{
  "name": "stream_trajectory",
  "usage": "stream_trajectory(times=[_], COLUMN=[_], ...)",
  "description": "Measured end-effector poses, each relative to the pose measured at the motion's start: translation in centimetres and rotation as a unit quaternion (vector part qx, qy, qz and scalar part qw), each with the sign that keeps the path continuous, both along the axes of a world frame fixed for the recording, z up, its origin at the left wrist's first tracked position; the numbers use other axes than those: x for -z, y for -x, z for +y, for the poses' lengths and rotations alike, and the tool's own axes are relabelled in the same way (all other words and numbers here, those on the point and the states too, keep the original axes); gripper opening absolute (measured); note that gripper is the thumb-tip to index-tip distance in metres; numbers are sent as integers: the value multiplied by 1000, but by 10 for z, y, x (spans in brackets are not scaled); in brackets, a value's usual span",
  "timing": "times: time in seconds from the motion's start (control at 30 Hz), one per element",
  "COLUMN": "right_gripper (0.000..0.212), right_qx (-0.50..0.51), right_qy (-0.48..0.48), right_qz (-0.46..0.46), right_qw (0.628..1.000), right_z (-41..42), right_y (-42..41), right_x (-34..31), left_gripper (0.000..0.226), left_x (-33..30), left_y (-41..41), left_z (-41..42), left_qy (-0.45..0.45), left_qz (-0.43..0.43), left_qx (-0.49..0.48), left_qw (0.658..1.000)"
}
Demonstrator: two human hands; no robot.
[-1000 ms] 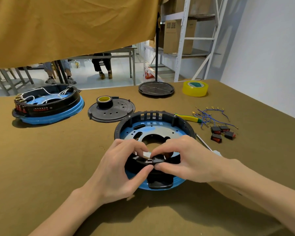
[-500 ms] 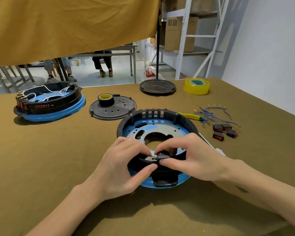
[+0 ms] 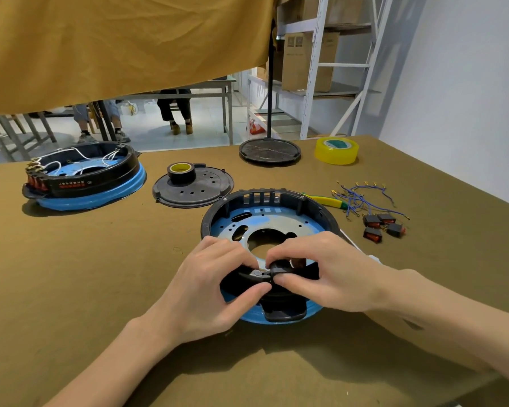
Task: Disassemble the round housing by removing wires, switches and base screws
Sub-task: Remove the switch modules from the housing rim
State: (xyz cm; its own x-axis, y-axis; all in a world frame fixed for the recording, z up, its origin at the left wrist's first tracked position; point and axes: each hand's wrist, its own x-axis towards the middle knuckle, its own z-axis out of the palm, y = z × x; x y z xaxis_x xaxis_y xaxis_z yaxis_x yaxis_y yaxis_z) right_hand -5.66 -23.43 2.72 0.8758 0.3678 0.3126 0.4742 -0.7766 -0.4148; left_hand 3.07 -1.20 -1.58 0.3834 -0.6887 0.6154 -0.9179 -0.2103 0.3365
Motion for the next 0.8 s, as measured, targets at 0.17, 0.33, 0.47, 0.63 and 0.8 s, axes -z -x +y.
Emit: stream_trajectory(times=[0.17,0.33,0.47,0.63,0.8], right_gripper=[27,25,25,28,27], right_qx=[-20,-29,-22,-16,-22], right_qy=[121,118,102,99,104], right_qz=[-8,19,6,-4,-11], right_qw=[992,992,995,995,994], right_z=[5,2,1,1,-1], right_y=[0,-3,-3,-2,-2], right_x=[-5,-7,-3,-2,-2], left_gripper=[26,25,25,24,25], left_x=[3,3,2,2,3], left_y=[-2,-3,-3,-4,-3], left_z=[-1,0,1,1,-1], left_qy=[5,9,7,7,12], left_qz=[-1,-5,-8,-12,-15], left_qx=[2,9,7,12,17], left_qw=[1000,1000,1000,1000,1000])
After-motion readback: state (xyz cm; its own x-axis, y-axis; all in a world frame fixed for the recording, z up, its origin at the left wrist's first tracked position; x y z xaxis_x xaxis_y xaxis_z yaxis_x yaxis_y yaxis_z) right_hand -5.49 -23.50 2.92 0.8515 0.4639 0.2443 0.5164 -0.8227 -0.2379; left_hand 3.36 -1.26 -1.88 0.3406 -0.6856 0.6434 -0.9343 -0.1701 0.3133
